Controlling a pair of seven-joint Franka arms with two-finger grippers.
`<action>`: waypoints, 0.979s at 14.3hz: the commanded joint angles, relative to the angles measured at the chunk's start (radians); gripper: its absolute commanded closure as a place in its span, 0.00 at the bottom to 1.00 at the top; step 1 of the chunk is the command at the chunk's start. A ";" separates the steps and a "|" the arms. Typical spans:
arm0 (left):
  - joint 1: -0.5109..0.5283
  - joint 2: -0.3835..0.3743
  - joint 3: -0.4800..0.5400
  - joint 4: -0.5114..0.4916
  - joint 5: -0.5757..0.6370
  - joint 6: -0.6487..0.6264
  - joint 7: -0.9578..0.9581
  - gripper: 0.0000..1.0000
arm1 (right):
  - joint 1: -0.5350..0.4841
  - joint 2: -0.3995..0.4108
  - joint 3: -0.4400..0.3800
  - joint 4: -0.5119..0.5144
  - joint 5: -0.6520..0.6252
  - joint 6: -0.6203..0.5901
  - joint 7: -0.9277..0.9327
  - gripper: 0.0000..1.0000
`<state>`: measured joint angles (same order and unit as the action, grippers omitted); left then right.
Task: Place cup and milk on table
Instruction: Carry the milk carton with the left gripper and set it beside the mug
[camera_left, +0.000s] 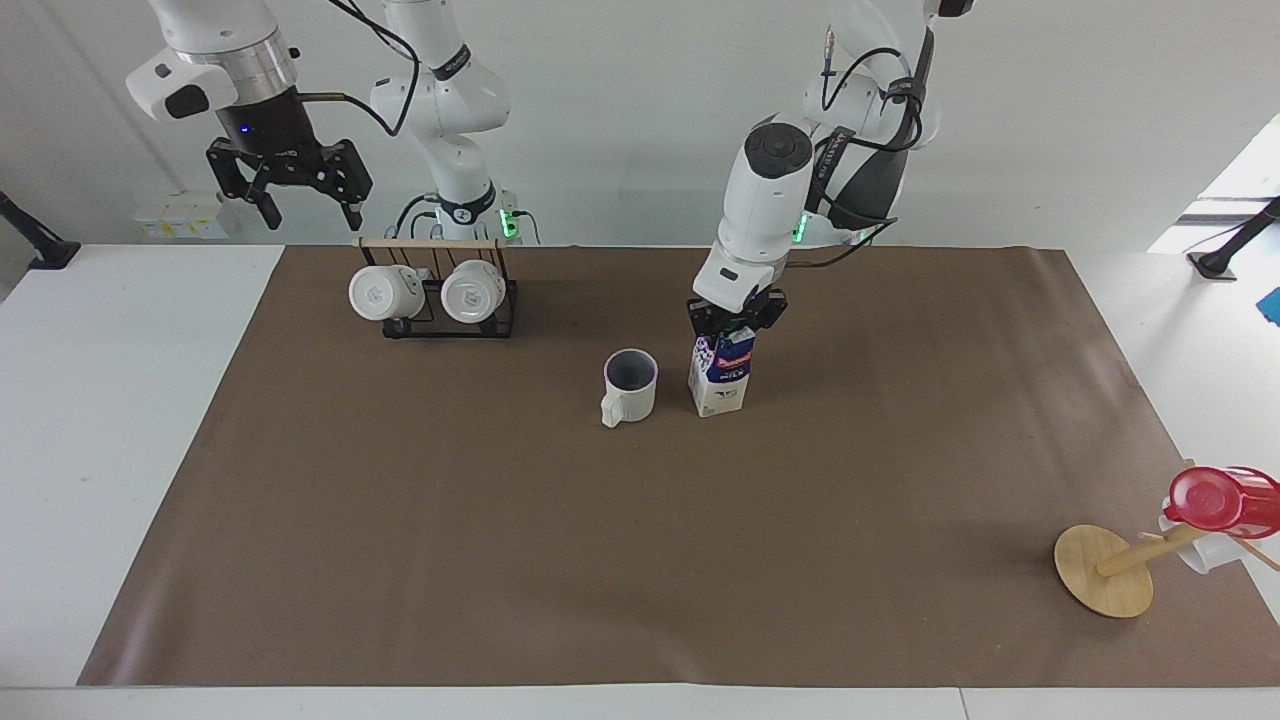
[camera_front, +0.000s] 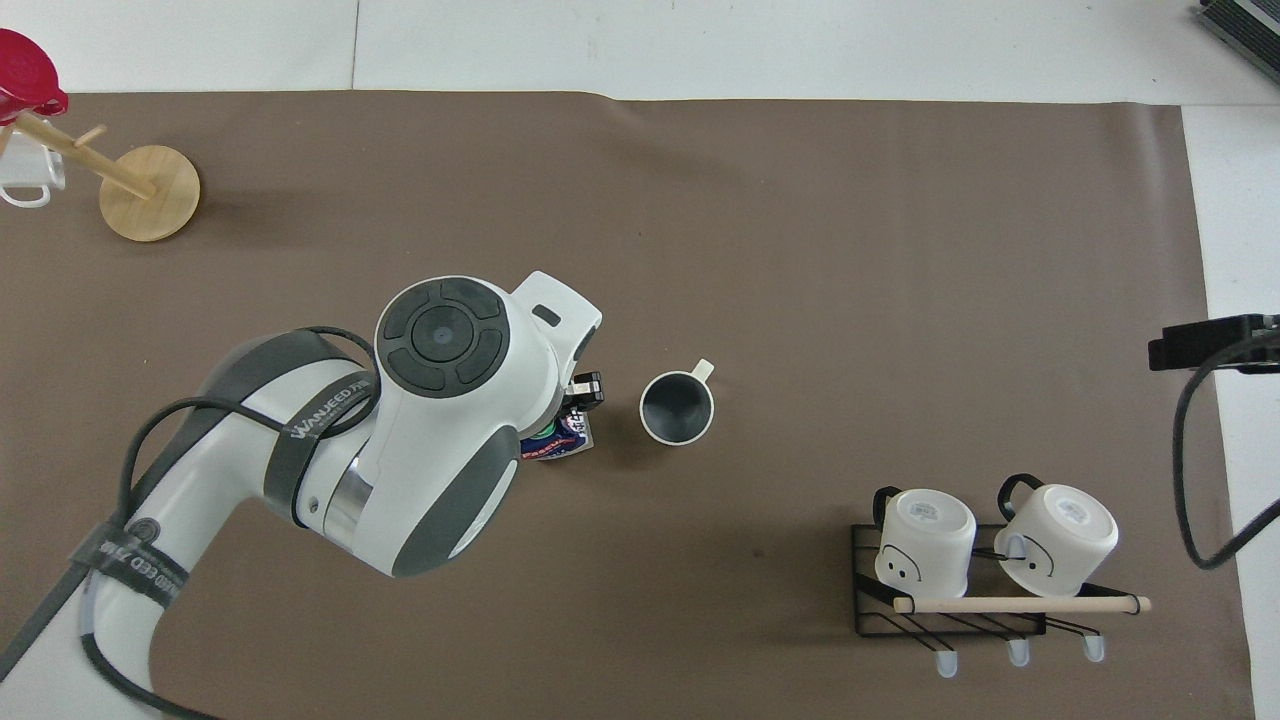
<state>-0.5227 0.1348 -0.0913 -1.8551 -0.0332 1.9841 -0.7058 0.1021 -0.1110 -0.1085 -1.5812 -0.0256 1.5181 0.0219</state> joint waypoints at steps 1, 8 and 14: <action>-0.017 -0.017 0.010 -0.024 -0.005 0.015 -0.001 0.00 | -0.015 0.022 0.001 0.038 0.013 -0.044 0.013 0.00; 0.001 -0.109 0.022 0.123 0.003 -0.246 0.020 0.00 | -0.013 0.004 -0.008 0.000 0.050 -0.044 0.026 0.00; 0.173 -0.141 0.031 0.250 0.012 -0.433 0.368 0.00 | -0.004 -0.026 -0.007 -0.051 0.001 0.000 0.021 0.00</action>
<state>-0.4189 -0.0161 -0.0581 -1.6613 -0.0260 1.6152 -0.4580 0.0980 -0.0997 -0.1187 -1.5828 -0.0091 1.4912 0.0369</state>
